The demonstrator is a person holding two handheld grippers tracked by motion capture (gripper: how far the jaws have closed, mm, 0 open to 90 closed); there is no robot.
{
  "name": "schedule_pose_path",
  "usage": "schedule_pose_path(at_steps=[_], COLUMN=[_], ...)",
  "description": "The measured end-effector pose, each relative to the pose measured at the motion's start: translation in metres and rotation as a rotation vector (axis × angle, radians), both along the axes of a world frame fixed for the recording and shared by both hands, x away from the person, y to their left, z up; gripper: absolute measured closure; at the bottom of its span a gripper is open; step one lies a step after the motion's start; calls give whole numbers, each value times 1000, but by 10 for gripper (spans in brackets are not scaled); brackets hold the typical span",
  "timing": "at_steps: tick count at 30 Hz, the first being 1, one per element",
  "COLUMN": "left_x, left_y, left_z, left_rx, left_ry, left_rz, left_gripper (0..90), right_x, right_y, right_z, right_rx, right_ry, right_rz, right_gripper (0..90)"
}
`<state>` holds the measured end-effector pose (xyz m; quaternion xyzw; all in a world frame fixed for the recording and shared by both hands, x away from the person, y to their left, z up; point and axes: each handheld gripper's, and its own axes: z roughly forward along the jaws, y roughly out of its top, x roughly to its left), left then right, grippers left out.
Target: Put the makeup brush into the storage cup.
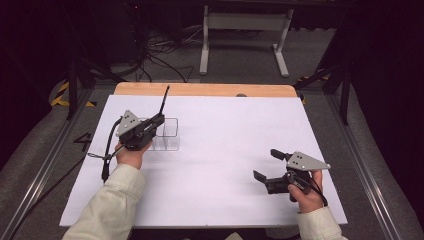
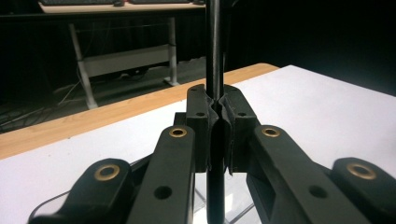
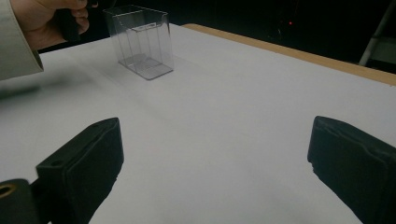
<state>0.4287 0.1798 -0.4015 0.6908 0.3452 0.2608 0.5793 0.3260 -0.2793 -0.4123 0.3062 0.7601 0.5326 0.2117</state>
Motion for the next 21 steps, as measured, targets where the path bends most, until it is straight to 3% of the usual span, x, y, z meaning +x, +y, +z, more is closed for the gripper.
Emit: schedule_pose_path(at_steps=[21], left_x=[5], left_y=[-2], left_z=[-9], left_rx=[47], left_ry=[-25], left_rz=[58], left_gripper=[831], right_x=[-2], right_y=[4], right_z=[-1], right_rx=[6], right_ry=[-3], right_rz=[57], right_gripper=[39])
